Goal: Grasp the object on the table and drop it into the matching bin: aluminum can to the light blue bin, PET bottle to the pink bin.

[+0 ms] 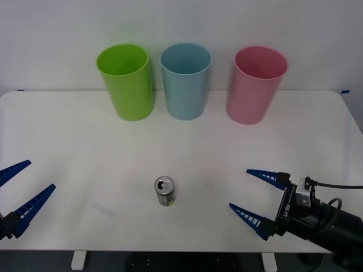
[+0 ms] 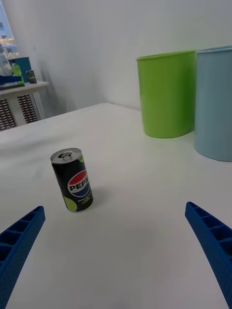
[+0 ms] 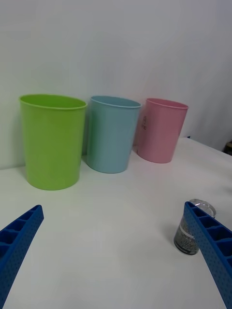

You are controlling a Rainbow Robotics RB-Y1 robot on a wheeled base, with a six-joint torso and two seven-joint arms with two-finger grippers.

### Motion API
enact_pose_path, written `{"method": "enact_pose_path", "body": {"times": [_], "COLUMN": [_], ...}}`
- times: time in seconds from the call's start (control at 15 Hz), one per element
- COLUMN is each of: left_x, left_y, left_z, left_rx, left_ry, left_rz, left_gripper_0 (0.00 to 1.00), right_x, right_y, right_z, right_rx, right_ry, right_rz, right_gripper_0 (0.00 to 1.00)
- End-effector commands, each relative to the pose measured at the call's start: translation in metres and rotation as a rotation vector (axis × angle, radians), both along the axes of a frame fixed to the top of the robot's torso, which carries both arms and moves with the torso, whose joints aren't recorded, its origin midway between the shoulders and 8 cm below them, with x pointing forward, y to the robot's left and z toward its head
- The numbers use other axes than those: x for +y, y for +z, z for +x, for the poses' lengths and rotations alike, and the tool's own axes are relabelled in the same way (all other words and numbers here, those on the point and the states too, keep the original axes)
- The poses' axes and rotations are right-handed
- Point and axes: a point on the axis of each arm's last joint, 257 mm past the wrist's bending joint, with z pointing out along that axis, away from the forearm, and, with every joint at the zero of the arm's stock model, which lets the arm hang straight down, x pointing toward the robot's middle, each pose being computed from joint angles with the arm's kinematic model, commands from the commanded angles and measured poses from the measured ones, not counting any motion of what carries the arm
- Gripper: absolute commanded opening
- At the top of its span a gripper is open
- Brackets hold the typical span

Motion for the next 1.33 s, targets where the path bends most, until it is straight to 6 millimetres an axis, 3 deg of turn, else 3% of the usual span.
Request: {"method": "enact_pose_path", "body": {"times": [0.07,0.73,1.33], "left_x": [0.0,0.0,0.0], "left_y": [0.0,0.0,0.0], "left_z": [0.0,0.0,0.0], "left_rx": [0.0,0.0,0.0], "left_ry": [0.0,0.0,0.0], "left_rz": [0.0,0.0,0.0], "left_gripper_0": [1.0,1.0,1.0], "right_x": [0.02,0.077,0.129], "right_y": [-0.006,-0.046,-0.062], "right_z": [0.004,0.019,0.028], "right_rx": [-0.004,-0.026,-0.028], "right_ry": [0.01,0.07,0.07], "right_rz": [-0.014,-0.088,-0.116], "right_gripper_0": [1.0,1.0,1.0]}}
